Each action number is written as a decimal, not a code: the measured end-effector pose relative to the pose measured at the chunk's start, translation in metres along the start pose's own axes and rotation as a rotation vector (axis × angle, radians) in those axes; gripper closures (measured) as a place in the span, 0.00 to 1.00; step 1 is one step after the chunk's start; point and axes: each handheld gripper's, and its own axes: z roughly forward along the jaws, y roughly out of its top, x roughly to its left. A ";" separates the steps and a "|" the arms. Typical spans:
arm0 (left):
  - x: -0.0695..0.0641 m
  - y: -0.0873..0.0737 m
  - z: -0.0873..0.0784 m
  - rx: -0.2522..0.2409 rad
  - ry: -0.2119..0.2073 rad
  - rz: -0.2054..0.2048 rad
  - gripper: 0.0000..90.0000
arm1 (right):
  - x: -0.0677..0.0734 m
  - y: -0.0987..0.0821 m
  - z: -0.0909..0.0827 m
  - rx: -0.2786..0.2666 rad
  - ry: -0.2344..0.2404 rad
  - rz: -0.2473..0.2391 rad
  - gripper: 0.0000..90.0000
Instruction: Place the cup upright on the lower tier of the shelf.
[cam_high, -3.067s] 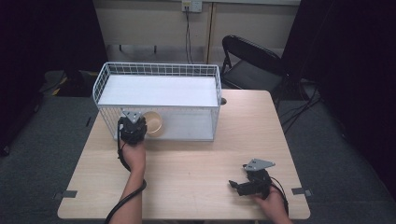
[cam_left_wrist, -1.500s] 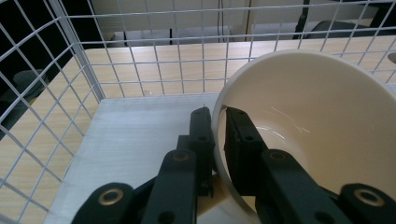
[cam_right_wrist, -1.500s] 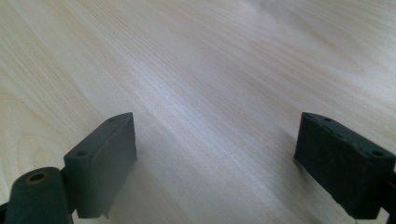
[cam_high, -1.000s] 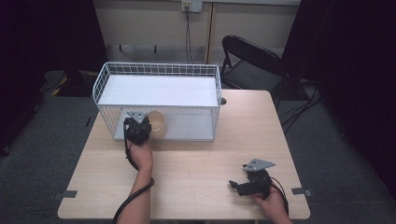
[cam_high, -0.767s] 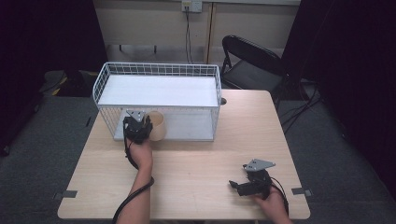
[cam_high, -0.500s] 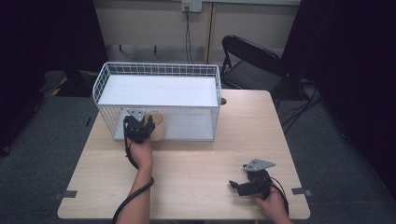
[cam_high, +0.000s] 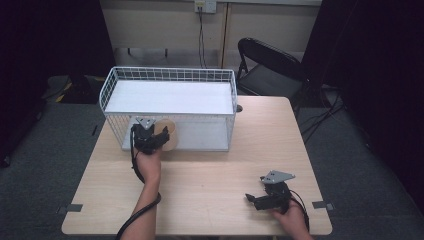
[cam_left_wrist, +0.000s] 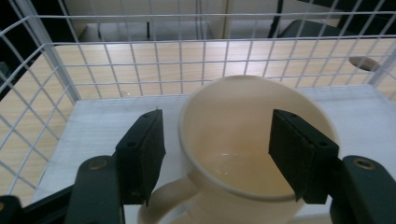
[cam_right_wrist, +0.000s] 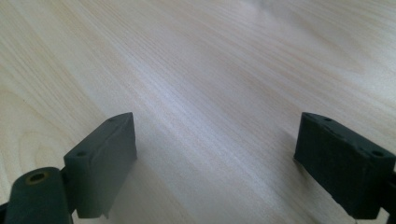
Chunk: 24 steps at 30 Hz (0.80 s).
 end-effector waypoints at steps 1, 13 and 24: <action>0.000 0.000 0.000 0.000 0.000 0.000 0.36 | 0.000 0.000 0.000 0.000 0.001 0.000 0.13; 0.003 0.002 -0.015 -0.008 -0.064 0.026 0.29 | 0.000 0.000 0.000 0.000 0.000 0.000 0.13; -0.001 -0.011 -0.020 -0.002 -0.081 0.066 0.26 | 0.000 0.000 0.000 0.000 0.000 0.000 0.13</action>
